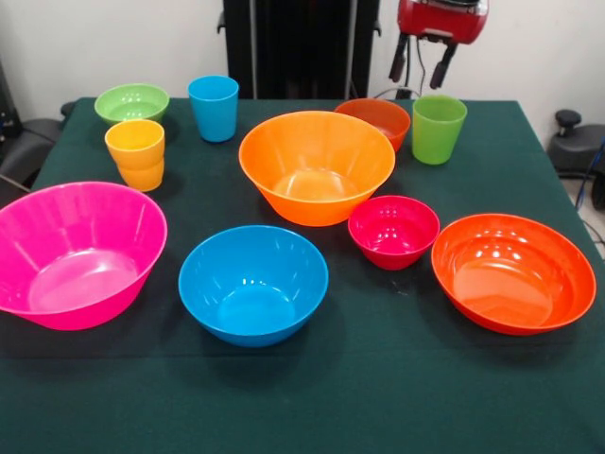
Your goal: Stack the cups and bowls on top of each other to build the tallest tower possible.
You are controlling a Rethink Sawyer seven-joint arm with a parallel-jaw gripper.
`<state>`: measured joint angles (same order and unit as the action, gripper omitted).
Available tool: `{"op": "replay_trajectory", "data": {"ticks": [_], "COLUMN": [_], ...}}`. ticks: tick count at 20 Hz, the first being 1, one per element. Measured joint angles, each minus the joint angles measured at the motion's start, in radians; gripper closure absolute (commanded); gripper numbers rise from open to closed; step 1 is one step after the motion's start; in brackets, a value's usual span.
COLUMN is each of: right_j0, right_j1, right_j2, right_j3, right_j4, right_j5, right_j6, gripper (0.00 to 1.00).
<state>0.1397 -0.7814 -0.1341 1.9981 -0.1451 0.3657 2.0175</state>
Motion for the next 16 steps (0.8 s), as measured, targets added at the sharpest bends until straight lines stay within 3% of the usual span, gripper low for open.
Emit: {"op": "replay_trajectory", "data": {"ticks": [16], "right_j0": [-0.048], "right_j1": [-0.075], "right_j2": [0.004], "right_j3": [-0.008], "right_j4": [0.036], "right_j5": [0.031], "right_j6": [0.0], "gripper": [0.0]}}
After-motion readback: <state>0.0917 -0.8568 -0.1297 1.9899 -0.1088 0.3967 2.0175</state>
